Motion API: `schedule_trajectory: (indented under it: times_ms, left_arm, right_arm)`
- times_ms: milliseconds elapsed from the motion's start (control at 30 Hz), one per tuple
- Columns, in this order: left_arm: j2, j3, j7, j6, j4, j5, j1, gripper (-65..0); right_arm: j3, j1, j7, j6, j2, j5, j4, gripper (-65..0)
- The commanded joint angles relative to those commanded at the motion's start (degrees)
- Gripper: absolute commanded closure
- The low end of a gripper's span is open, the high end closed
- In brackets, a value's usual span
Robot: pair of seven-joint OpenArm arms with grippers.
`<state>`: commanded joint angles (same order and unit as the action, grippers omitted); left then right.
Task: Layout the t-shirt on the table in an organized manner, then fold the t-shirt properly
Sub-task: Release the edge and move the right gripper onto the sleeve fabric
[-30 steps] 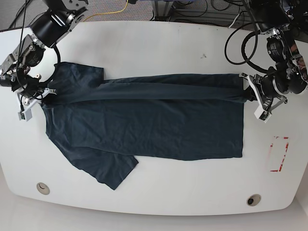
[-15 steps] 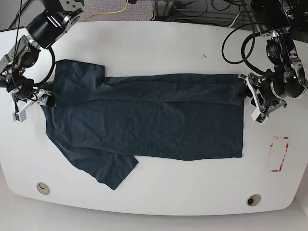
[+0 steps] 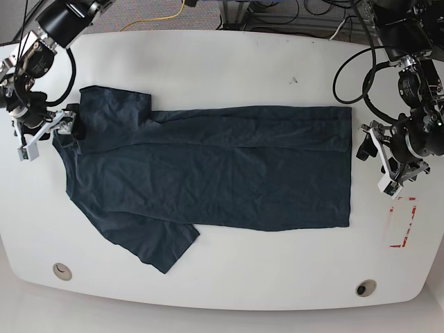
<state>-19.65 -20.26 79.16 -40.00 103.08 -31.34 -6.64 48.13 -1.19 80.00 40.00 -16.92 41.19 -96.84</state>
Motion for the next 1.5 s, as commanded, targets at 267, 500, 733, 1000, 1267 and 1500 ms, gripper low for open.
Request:
schedule_trajectory:
  times_ms: [267, 500, 733, 1000, 1267, 1500]
  left_arm:
    - [0.2, 0.0, 0.0, 0.0, 0.0, 0.0, 0.0, -38.6]
    - [0.3, 0.0, 0.0, 0.0, 0.0, 0.0, 0.2, -38.6]
    - [0.3, 0.0, 0.0, 0.0, 0.0, 0.0, 0.2, -38.6]
    - [0.3, 0.0, 0.0, 0.0, 0.0, 0.0, 0.3, -38.6]
    - [0.3, 0.2, 0.0, 0.0, 0.0, 0.0, 0.3, -38.6]
    - [0.3, 0.2, 0.0, 0.0, 0.0, 0.0, 0.3, -38.6]
  right_arm:
    - [-0.1, -4.0, 0.0, 0.00, 3.7, -1.6, 0.0, -65.0]
    - [-0.4, -5.5, -1.7, 0.00, 4.6, -1.9, 1.7, -65.0]
    - [-0.5, -5.5, -4.3, 0.00, 3.2, -1.8, 8.8, -65.0]
    - [-0.7, -5.6, -4.6, 0.00, 3.1, -1.4, 9.2, -65.0]
    - [-4.5, -5.8, -4.6, 0.00, 4.5, -1.4, 9.1, -65.0]
    - [-4.5, -5.7, -4.8, 0.00, 5.5, -1.6, 9.1, -59.5]
